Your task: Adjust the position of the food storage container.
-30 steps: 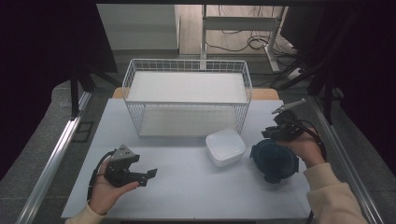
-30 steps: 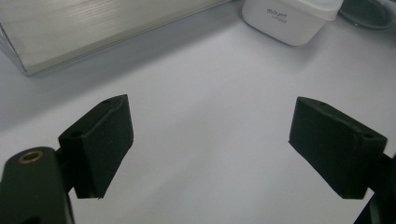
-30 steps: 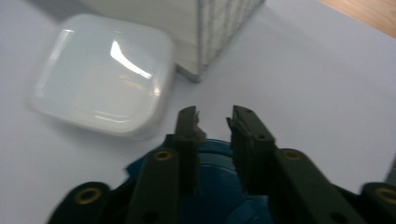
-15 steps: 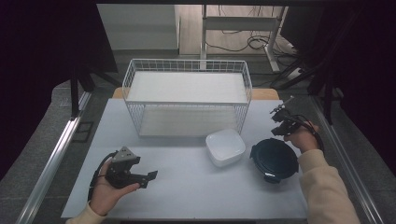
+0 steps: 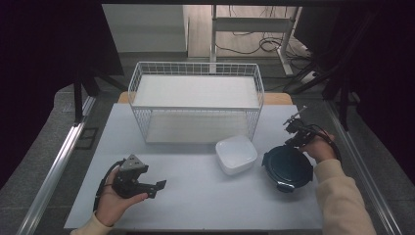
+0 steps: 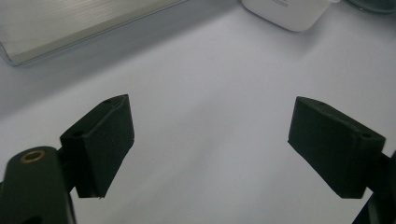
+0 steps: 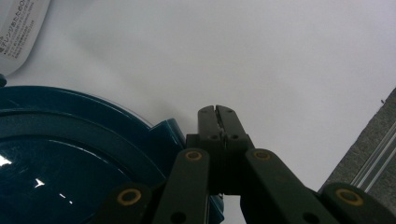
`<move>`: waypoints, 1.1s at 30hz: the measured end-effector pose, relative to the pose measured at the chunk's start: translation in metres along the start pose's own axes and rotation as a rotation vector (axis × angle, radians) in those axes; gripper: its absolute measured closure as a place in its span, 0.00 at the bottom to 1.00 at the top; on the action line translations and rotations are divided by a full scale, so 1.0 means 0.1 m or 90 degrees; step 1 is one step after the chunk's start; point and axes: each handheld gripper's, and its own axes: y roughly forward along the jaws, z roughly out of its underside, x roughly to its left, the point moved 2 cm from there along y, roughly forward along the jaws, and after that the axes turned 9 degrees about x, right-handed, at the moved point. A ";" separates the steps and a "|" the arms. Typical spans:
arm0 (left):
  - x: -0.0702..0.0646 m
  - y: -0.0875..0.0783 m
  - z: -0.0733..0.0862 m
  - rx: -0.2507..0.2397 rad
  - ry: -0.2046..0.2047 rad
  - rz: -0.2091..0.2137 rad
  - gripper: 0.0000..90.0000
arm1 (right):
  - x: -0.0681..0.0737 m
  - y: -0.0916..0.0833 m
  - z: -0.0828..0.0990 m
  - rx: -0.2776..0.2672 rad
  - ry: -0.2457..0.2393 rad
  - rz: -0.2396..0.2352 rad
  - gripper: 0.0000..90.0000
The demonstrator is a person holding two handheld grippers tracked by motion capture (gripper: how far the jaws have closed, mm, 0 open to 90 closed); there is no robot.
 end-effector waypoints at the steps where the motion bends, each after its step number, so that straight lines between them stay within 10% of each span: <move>1: 0.00 0.00 0.00 0.002 0.000 0.000 0.16 | 0.00 0.00 0.00 0.001 -0.001 0.002 1.00; 33: -0.02 0.03 0.01 0.009 0.003 0.012 0.16 | 0.73 -0.16 0.40 -0.014 -0.091 -0.013 1.00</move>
